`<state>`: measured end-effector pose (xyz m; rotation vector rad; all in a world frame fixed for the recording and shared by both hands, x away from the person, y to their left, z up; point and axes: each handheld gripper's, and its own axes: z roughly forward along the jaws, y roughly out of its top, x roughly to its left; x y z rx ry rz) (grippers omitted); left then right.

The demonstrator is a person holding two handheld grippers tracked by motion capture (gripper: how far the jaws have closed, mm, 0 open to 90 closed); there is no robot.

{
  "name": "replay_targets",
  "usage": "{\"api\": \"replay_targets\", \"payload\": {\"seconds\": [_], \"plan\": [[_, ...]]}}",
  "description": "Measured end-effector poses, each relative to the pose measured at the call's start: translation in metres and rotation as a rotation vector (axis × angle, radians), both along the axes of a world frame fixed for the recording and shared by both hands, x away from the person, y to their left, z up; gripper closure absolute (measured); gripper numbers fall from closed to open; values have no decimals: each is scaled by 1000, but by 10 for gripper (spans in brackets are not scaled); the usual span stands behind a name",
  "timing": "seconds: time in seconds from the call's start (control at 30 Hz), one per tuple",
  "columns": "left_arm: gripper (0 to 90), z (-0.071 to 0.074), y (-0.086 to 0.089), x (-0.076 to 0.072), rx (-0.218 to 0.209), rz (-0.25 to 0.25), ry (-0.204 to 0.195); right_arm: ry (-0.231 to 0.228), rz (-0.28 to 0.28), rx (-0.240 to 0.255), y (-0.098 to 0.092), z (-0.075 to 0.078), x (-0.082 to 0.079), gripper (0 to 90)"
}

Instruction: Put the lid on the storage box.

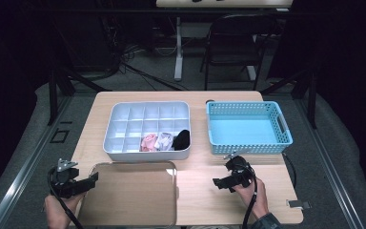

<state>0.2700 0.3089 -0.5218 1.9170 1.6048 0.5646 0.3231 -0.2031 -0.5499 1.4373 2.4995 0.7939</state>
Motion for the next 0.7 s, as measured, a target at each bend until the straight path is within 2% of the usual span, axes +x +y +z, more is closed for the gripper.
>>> {"api": "replay_targets", "payload": {"seconds": [0.1,0.2,0.27,0.33,0.4,0.43,0.57,0.6,0.67,0.7], "plan": [[401,-4,4,-4,13,-3,23,0,2,-4,1,1,0,83],[559,-8,6,-10,50,-24,50,2,10,-21,1,0,1,88],[660,-11,9,-11,48,-30,78,9,8,-9,2,0,1,89],[757,-12,12,-12,50,-21,86,2,5,-10,3,-1,1,96],[844,-15,15,-11,32,-18,121,6,15,-13,3,-1,1,101],[870,-15,15,-11,32,-18,121,6,15,-13,3,-1,1,101],[870,-15,15,-11,32,-18,121,11,16,-20,3,-1,1,102],[870,-22,17,-6,44,10,199,11,16,-20,3,-1,1,102],[899,-22,17,-6,44,10,199,5,11,-17,2,-1,0,102],[899,-25,18,-5,47,11,227,5,11,-17,2,-1,0,107]]}}
